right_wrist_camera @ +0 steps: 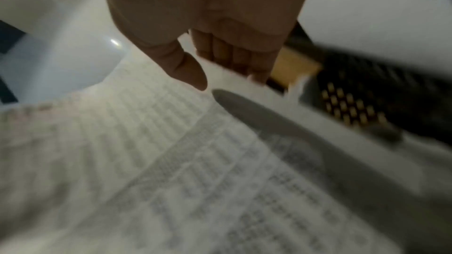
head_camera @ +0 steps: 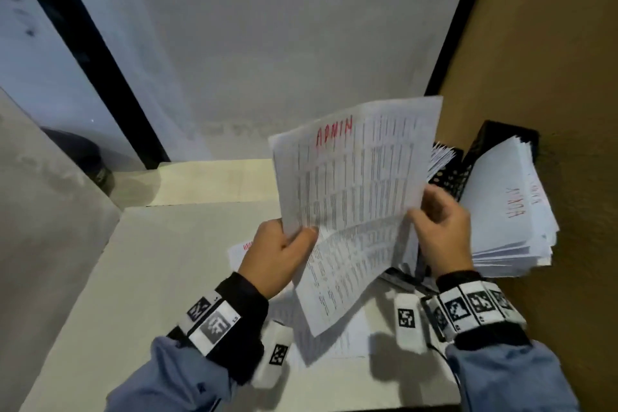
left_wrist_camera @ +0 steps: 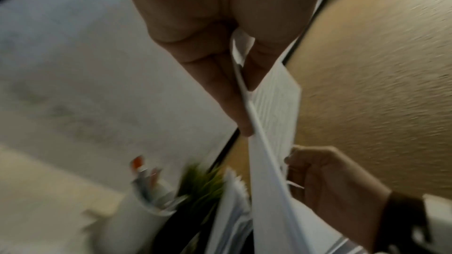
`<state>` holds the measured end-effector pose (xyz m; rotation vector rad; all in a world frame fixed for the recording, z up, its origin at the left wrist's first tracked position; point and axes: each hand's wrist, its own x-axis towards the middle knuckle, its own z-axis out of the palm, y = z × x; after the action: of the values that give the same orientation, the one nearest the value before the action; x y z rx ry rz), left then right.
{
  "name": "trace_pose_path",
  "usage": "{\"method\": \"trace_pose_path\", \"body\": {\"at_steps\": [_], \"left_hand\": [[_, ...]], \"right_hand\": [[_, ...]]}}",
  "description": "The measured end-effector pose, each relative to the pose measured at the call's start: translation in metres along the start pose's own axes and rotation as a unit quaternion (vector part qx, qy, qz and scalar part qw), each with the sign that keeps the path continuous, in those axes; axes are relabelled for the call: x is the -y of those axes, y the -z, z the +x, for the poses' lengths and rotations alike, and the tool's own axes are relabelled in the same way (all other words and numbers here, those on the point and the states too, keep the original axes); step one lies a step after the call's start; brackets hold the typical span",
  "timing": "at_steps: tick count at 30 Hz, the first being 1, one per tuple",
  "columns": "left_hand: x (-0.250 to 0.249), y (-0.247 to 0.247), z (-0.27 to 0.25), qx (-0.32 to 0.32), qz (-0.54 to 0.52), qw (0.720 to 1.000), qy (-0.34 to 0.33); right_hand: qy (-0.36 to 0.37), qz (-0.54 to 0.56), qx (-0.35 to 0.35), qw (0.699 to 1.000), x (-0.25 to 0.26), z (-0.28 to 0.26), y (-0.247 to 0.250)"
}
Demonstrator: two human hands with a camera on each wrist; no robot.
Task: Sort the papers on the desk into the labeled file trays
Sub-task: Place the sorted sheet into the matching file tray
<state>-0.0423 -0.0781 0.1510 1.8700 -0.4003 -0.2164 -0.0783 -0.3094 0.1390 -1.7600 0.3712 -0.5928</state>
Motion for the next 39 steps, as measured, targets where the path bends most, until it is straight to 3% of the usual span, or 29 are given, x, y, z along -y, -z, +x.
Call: {"method": "trace_pose_path", "body": {"at_steps": [2,4,6,9,12,14,17,20,22,24,31,34,39], "left_hand": [[-0.033,-0.014,0.009,0.010,-0.003,0.999,-0.046],[-0.059,-0.034,0.018,0.005,-0.001,0.996,-0.093],[-0.081,-0.057,0.026,-0.008,0.023,0.988,-0.152],[-0.102,-0.095,0.038,-0.024,0.071,0.970,-0.232],[-0.106,-0.136,0.050,0.020,0.117,0.965,-0.234],[-0.102,-0.163,0.057,0.055,0.145,0.965,-0.210],[-0.094,-0.195,0.064,0.095,0.175,0.962,-0.189],[-0.084,-0.212,0.069,0.124,0.226,0.954,-0.155],[-0.078,-0.218,0.070,0.135,0.244,0.950,-0.143],[-0.068,-0.223,0.073,0.136,0.237,0.954,-0.125],[-0.047,-0.245,0.083,0.170,0.165,0.968,-0.079],[-0.042,-0.254,0.086,0.198,0.187,0.961,-0.056],[-0.034,-0.255,0.090,0.225,0.251,0.940,-0.046]], "right_hand": [[0.049,-0.096,-0.117,0.987,0.006,0.014,0.036],[0.066,-0.238,-0.221,0.943,0.004,0.026,0.071],[-0.019,-0.326,-0.263,0.908,-0.002,0.035,0.100],[-0.221,-0.347,-0.210,0.887,-0.013,0.042,0.128],[-0.292,-0.263,-0.162,0.905,-0.025,0.044,0.136],[-0.276,-0.220,-0.155,0.923,-0.034,0.045,0.138],[-0.230,-0.244,-0.138,0.932,-0.042,0.046,0.134],[-0.178,-0.250,-0.252,0.918,-0.060,0.054,0.123],[-0.233,-0.174,-0.200,0.936,-0.073,0.055,0.126],[-0.264,-0.157,-0.181,0.934,-0.069,0.051,0.134],[-0.148,-0.235,-0.118,0.953,-0.012,0.051,0.145],[-0.108,-0.215,-0.139,0.961,0.006,0.051,0.147],[-0.153,-0.267,-0.135,0.942,-0.002,0.050,0.141]]}}
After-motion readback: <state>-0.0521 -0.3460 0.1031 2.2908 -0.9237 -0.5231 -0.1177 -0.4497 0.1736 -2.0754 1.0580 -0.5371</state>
